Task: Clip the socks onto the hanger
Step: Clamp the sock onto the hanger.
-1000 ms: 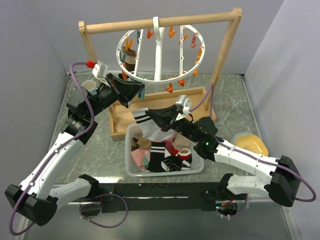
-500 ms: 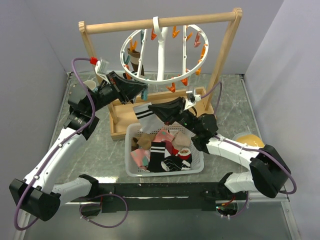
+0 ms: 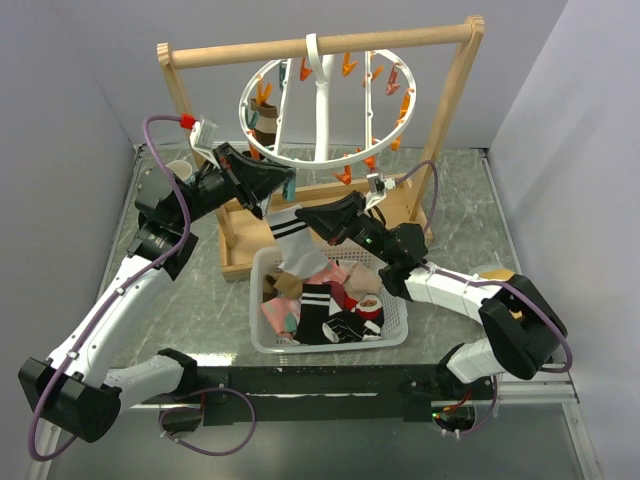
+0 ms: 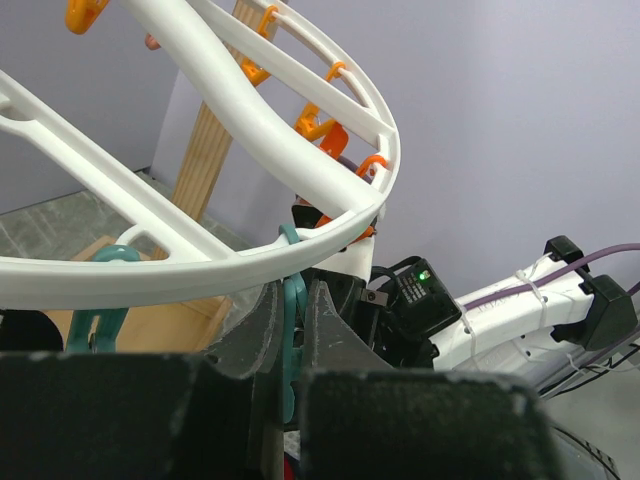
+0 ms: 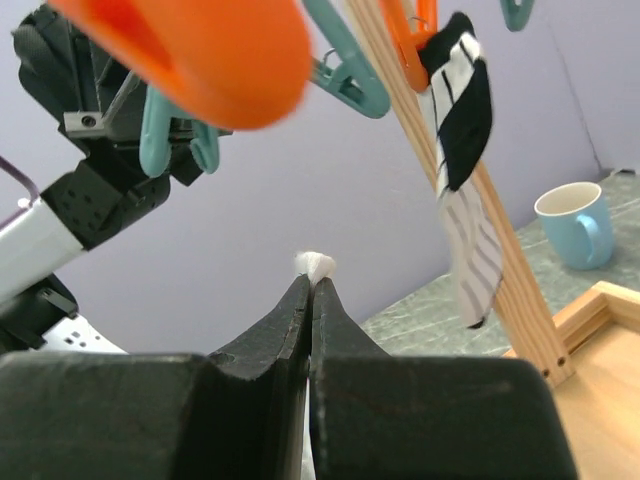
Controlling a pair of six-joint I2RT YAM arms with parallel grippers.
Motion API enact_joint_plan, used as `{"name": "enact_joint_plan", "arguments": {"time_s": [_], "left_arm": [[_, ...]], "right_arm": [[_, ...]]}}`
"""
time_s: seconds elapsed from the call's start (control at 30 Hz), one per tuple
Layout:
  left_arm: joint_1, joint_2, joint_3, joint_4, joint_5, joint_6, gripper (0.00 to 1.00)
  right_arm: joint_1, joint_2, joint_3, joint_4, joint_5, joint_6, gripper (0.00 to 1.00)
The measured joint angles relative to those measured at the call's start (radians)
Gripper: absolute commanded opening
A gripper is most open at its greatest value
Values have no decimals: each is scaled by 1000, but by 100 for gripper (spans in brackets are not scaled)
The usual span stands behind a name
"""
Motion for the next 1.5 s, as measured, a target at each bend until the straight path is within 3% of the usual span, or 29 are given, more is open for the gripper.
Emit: {"name": "enact_joint_plan", "arguments": {"time_s": [0.57, 1.5], "left_arm": [[2, -10, -1, -3, -9, 31, 1], [2, -10, -20, 25, -10, 23, 1]], "right_arm": [[-11, -81, 0, 16, -2, 30, 0], [-36, -81, 16, 16, -5, 87, 0]]}}
